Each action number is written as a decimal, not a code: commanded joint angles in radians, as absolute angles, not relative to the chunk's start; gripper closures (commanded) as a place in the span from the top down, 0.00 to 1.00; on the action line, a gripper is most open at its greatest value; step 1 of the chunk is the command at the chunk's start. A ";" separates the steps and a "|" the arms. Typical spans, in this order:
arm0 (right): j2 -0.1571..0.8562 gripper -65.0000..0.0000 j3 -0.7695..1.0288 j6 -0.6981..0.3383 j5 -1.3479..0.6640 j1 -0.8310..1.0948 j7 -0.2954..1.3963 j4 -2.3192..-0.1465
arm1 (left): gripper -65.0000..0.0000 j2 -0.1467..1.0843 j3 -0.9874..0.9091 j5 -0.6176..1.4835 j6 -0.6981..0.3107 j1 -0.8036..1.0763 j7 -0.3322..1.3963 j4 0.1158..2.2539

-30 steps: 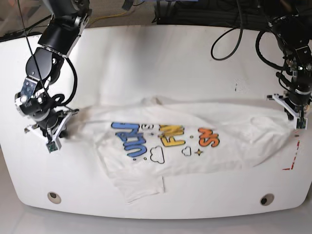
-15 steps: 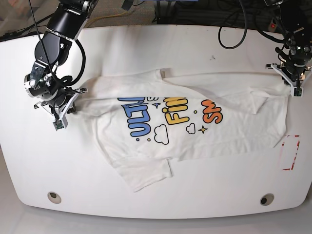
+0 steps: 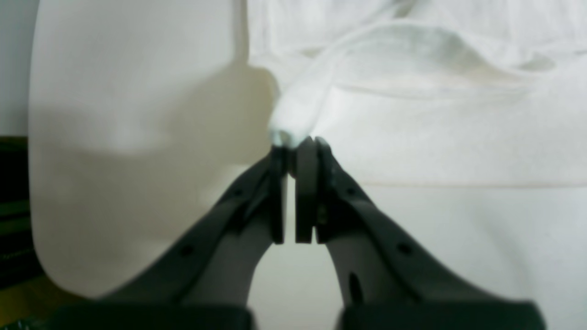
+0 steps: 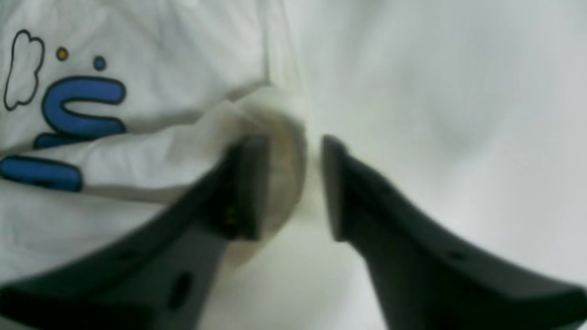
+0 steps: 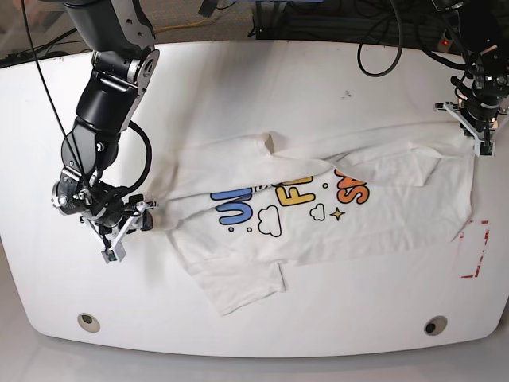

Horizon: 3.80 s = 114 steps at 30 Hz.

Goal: Fold the T-shirt properly
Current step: 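Drag the held shirt edge with the right gripper to smooth it, then release and regrasp the shirt edge with the left gripper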

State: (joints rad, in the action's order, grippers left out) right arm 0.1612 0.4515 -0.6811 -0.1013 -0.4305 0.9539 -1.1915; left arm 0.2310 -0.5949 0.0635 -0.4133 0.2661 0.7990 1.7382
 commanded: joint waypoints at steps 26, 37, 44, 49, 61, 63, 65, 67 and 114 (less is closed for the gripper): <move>0.084 0.65 0.449 -0.677 -0.357 0.022 1.026 -1.595 | 0.01 0.245 -0.599 0.065 -0.407 0.260 0.785 1.753; 0.033 0.59 0.449 -0.680 -0.355 -0.030 0.984 -1.443 | 0.01 0.245 -0.599 0.067 -0.407 0.260 0.785 1.759; 0.022 0.00 0.449 -0.682 -0.355 -0.021 0.972 -1.484 | 0.01 0.245 -0.599 0.070 -0.407 0.260 0.785 1.759; 0.022 0.00 0.449 -0.682 -0.355 0.041 0.978 -1.624 | 0.01 0.243 -0.599 0.071 -0.417 0.260 0.785 1.761; 0.048 0.00 0.449 -0.682 -0.357 0.217 1.050 -1.893 | 0.02 0.243 -0.607 0.067 -0.662 0.262 0.785 1.785; 0.051 0.00 0.449 -0.682 -0.357 0.228 1.050 -1.890 | 0.02 0.246 -0.607 0.064 -0.698 0.265 0.786 1.785; 0.053 0.00 0.449 -0.682 -0.355 0.234 1.050 -1.888 | 0.08 0.254 -0.607 0.062 -0.698 0.282 0.789 1.781; 0.053 0.00 0.449 -0.682 -0.355 0.240 1.050 -1.890 | 0.21 0.280 -0.602 0.064 -0.698 0.318 0.789 1.787; 0.050 0.00 0.449 -0.682 -0.355 0.234 1.050 -1.893 | 0.74 0.390 -0.168 0.188 -0.698 0.252 0.895 1.819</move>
